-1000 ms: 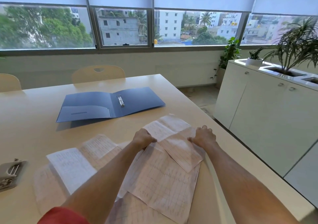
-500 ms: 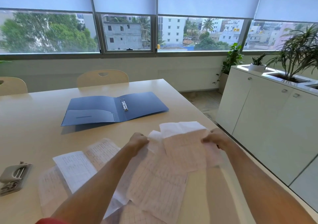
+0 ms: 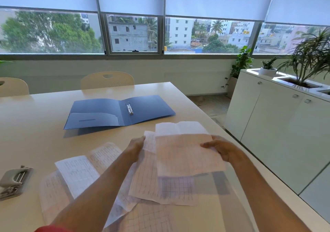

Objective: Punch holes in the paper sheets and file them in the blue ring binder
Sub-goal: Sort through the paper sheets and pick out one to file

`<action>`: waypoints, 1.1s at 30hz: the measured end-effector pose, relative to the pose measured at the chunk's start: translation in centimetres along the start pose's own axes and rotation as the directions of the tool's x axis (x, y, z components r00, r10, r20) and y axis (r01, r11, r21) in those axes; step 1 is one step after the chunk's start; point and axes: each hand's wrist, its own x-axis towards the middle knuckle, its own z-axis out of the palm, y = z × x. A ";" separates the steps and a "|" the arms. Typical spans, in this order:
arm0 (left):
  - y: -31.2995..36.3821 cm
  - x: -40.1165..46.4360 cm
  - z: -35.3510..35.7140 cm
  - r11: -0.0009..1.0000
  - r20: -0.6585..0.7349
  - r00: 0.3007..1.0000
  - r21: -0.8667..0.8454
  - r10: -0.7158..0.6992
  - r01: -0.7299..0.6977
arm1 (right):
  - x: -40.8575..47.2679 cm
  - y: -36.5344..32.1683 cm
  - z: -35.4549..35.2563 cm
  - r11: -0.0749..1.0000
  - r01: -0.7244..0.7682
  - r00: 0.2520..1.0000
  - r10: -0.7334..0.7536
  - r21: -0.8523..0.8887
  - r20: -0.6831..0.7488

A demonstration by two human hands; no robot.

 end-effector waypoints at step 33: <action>4.5 -5.6 -0.9 0.888 0.183 0.904 -0.342 0.385 -0.309 | -3.5 -1.1 3.3 0.870 0.474 0.877 -0.452 0.136 -0.163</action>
